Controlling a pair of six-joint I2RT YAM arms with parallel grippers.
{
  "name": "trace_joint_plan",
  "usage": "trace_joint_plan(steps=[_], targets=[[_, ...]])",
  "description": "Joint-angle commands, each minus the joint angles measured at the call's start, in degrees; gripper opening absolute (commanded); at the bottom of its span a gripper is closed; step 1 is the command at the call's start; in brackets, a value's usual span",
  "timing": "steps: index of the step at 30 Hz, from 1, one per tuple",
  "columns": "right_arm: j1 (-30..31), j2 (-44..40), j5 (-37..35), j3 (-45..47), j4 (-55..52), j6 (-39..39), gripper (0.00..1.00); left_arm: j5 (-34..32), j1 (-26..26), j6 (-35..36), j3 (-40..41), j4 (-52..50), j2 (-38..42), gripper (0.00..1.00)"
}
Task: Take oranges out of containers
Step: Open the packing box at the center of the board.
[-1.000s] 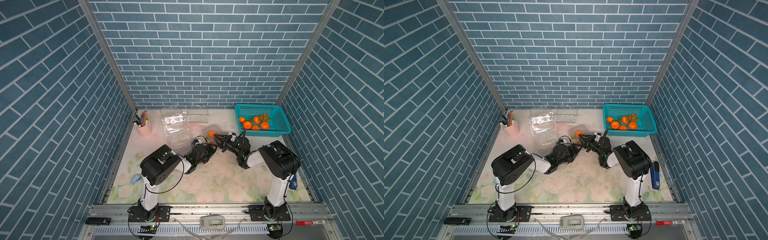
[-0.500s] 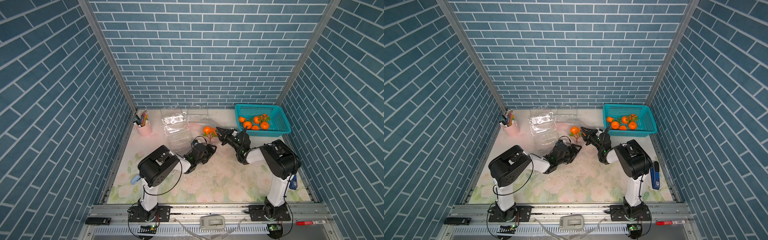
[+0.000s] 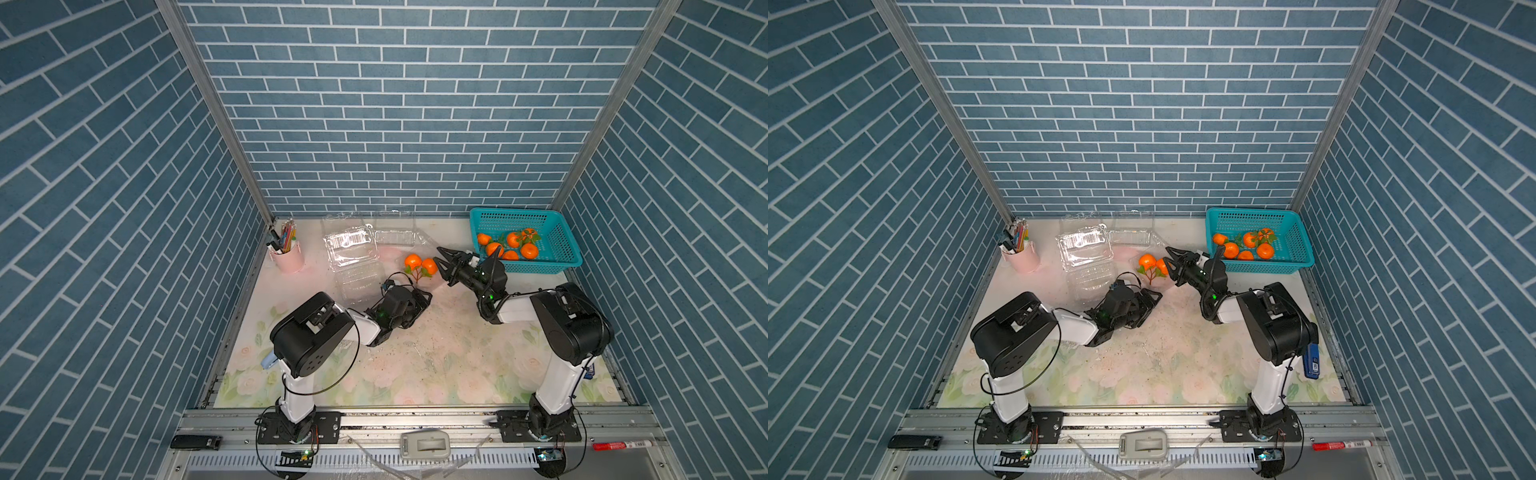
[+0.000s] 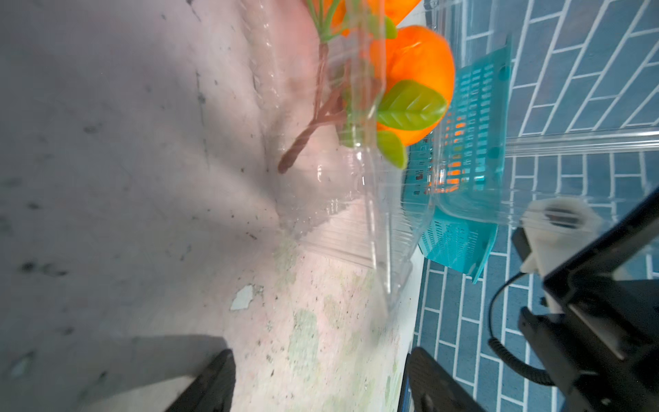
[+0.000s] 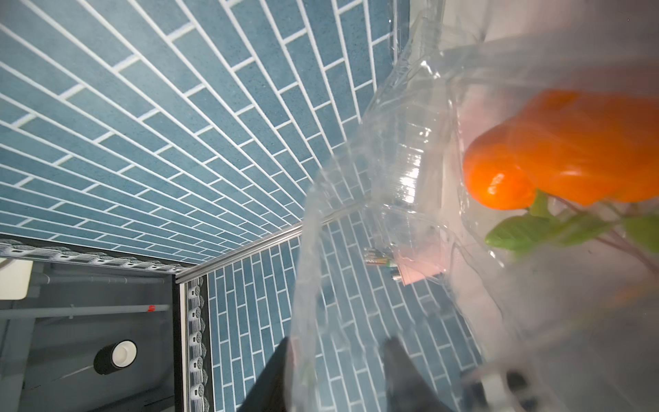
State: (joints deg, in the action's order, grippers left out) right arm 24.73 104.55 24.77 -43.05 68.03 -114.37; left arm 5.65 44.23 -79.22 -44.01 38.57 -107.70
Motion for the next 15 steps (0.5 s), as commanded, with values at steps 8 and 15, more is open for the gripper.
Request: trace_joint_plan(steps=[8, 15], targets=[[-4.29, -9.14, 9.75, -1.41, -13.8, 13.91, 0.61, -0.41, -0.76, 6.24, -1.91, -14.66, 5.53, 0.84], [-6.23, -14.25, 12.56, -3.63, -28.47, 25.73, 0.67, -1.67, -1.31, 9.57, -2.13, -22.2, 9.3, 0.96]])
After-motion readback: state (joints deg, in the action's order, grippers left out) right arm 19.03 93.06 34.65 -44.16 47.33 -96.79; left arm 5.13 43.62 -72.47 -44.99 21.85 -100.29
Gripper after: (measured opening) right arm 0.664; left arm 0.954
